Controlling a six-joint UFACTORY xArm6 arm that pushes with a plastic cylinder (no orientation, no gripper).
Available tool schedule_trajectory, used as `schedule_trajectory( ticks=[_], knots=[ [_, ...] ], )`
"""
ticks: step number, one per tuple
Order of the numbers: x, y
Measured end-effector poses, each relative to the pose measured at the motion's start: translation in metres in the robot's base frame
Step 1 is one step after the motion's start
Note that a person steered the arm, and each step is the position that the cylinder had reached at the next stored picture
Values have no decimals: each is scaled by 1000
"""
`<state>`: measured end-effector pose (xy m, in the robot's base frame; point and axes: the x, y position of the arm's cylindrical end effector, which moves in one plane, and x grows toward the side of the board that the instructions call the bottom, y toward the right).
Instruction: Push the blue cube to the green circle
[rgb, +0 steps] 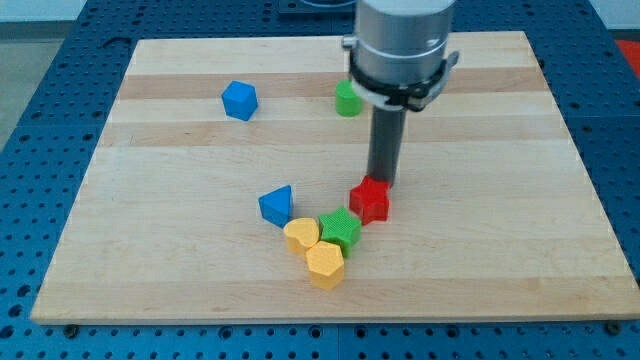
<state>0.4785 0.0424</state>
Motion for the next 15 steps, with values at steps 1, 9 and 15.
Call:
schedule_trajectory(
  ticks=[1,9,15],
  knots=[
    [24,-24],
    [-47,-157],
    [-122,-184]
  ],
)
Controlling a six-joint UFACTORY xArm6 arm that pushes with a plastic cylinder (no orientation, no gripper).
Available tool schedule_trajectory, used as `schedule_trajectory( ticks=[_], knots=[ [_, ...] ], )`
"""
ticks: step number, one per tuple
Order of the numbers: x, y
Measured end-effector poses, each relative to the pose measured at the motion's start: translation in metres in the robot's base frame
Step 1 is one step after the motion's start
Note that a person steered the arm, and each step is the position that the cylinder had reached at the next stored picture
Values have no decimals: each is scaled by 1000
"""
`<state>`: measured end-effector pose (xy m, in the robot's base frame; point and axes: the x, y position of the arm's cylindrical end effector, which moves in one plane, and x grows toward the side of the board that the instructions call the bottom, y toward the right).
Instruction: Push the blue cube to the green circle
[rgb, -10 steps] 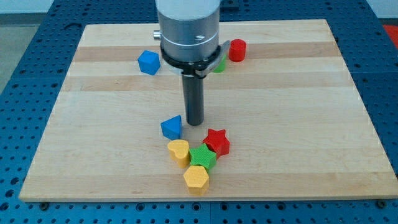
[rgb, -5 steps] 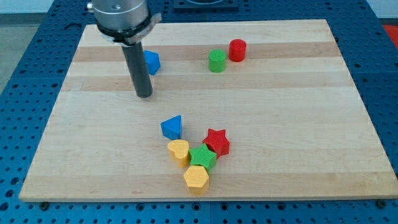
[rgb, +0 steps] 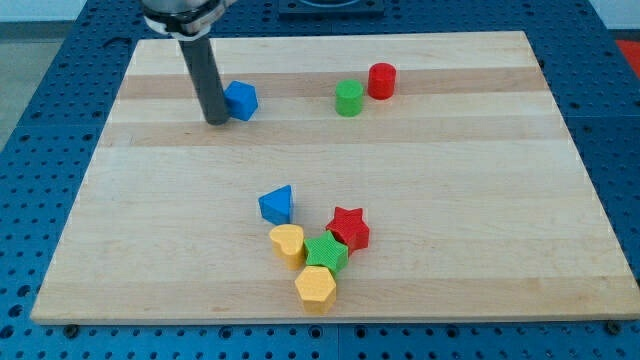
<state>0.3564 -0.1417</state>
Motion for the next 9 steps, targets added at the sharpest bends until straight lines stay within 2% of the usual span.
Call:
schedule_trajectory(
  ticks=[3,6,7,9],
  knots=[
    [-32,74],
    [-25,-41],
    [-60,-36],
    [-66,-27]
  ],
)
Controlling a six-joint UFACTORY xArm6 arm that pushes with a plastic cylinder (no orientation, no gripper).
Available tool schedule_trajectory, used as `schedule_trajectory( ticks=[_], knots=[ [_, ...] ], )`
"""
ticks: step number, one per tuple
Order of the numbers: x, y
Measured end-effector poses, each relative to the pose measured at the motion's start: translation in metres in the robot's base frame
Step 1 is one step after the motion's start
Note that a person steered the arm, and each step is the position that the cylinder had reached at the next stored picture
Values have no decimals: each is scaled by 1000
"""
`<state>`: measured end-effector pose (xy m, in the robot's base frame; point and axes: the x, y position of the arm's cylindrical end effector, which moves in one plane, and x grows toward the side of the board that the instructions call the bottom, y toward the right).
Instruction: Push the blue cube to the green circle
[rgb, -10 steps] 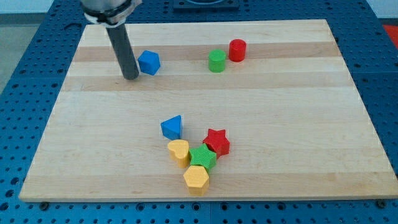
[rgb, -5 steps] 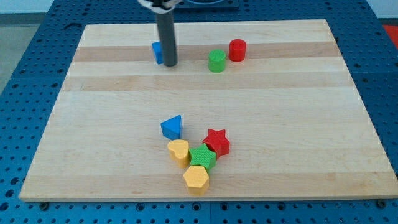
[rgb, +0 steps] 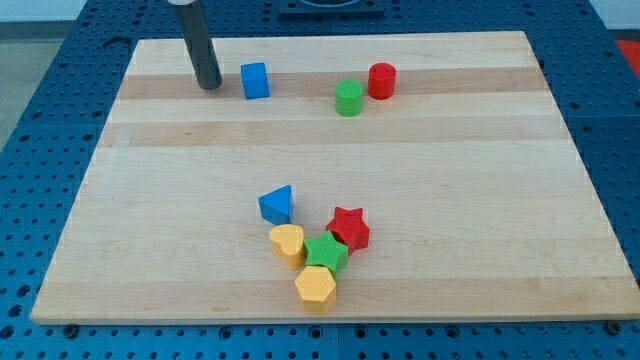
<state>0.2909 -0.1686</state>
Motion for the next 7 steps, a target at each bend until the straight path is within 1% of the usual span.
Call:
schedule_trajectory(
  ticks=[1,7],
  knots=[
    [0,18],
    [0,178]
  ],
)
